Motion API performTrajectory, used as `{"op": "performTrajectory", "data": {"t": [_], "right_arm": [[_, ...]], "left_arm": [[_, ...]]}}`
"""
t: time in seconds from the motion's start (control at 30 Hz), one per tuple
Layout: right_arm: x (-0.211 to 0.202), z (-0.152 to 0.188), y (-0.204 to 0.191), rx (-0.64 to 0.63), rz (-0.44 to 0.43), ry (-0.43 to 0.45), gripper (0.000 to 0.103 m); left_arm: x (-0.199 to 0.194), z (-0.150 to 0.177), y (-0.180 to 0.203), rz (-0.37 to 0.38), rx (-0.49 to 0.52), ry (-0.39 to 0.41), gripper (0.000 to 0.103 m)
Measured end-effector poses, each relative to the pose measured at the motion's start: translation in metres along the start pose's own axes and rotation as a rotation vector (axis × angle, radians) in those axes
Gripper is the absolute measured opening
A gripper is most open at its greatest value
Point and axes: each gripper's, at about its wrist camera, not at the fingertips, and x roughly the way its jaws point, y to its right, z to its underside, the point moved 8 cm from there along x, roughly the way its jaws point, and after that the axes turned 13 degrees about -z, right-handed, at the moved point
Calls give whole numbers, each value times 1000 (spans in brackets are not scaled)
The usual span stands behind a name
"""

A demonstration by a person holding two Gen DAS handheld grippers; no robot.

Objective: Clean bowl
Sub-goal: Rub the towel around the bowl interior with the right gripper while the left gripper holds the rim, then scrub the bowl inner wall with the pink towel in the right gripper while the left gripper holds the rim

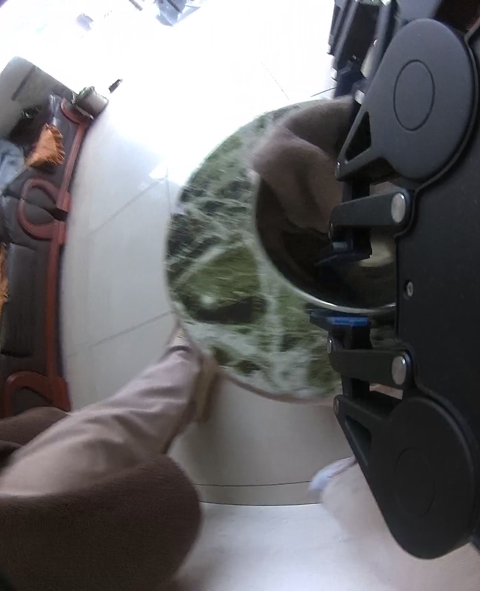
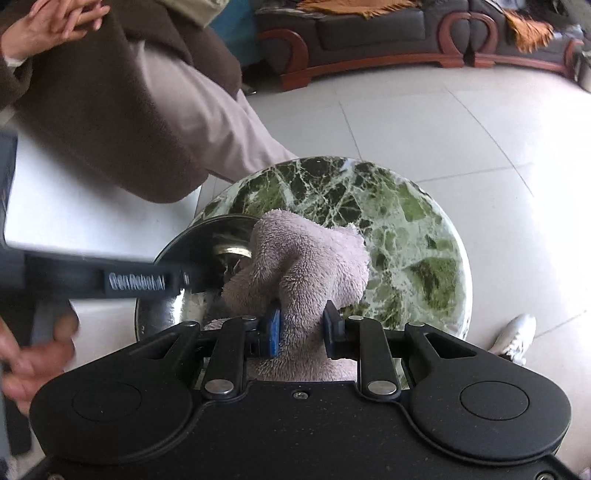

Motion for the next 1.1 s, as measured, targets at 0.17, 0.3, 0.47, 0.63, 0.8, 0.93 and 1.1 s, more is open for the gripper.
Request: {"op": "performTrajectory", "data": {"t": [0.17, 0.3, 0.47, 0.63, 0.8, 0.93, 1.1], "right_arm": [[5, -7, -5, -94, 26, -16, 22], [18, -25, -3, -229, 7, -61, 22], [27, -44, -10, -411, -18, -124, 22], [23, -45, -18, -522, -17, -157, 22], [20, -51, -27, -599, -47, -167, 27], [28, -63, -37, -667, -56, -178, 29], [43, -65, -45, -705, -74, -204, 29]], "left_arm": [[5, 3, -1, 3, 12, -26, 16], [1, 13, -5, 23, 25, -68, 10], [-8, 15, -4, 12, 61, -40, 11], [8, 3, -2, 35, 81, -51, 14], [8, 5, -1, 43, 86, -53, 12], [7, 8, -2, 36, 71, -57, 12], [6, 11, -2, 22, 45, -54, 12]]}}
